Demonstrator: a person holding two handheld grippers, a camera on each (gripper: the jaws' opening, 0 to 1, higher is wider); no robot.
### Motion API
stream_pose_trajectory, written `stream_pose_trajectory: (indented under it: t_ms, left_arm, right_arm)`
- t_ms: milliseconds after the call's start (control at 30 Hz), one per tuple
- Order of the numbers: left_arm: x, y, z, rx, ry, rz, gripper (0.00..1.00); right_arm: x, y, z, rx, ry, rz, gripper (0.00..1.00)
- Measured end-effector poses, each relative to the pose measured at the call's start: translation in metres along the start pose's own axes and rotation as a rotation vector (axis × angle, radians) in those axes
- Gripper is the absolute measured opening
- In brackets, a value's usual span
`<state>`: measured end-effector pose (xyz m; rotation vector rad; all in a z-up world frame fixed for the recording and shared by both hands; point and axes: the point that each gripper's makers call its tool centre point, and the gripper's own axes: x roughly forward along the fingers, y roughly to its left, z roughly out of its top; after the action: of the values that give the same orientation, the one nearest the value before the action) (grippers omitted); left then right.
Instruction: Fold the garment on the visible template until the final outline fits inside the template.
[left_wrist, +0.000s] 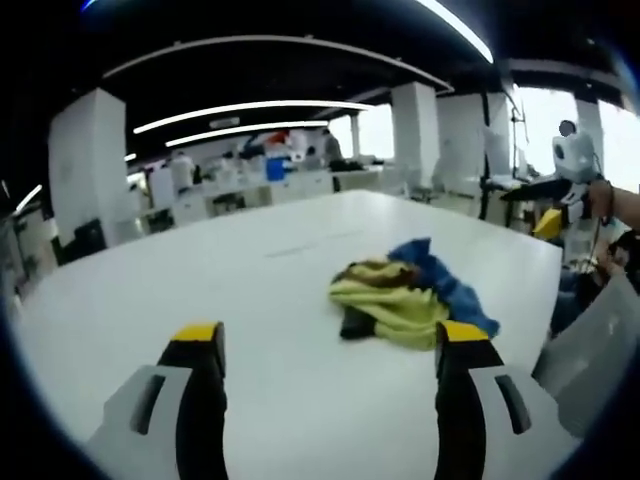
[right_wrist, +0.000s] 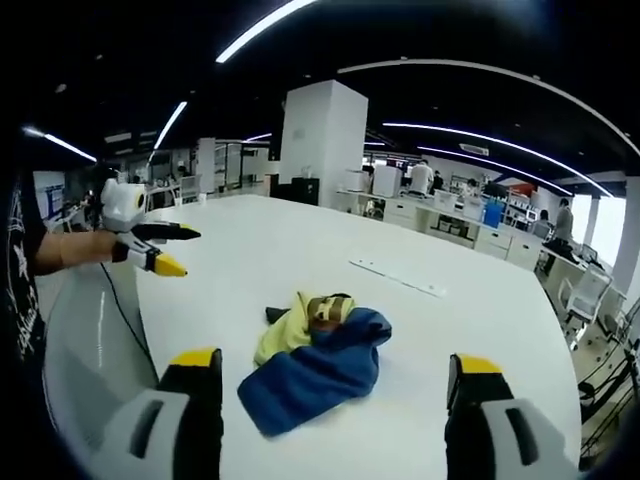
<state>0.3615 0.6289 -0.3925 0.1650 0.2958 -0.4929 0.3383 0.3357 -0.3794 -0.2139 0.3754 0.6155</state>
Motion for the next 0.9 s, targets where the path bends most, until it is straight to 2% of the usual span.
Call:
stream_pose_trajectory:
  t_ms: [167,267,433,567,733,900]
  left_arm:
    - [0.013,0.006,0.006,0.004,-0.008,-0.007,0.72]
    - [0.026,0.008,0.005,-0.010,-0.009,-0.030,0.66]
    - [0.045,0.008,0.003,-0.033,0.000,-0.054,0.64]
    - [0.062,0.009,0.003,-0.023,0.002,-0.070,0.61]
    - [0.079,0.007,0.002,-0.014,0.010,-0.093,0.57]
    - [0.098,0.006,-0.004,-0.010,0.028,-0.114,0.52]
  right_arm:
    - [0.008,-0.005,0.000,-0.003,-0.009,0.009,0.78]
    - [0.017,-0.002,0.001,-0.011,-0.010,0.055,0.73]
    - [0.031,-0.001,-0.002,-0.039,0.000,0.085,0.68]
    - [0.044,0.001,-0.005,-0.013,0.006,0.106,0.53]
    - [0.059,0.004,-0.009,0.047,0.000,0.137,0.48]
    - [0.074,0.005,-0.014,0.055,0.015,0.152,0.41]
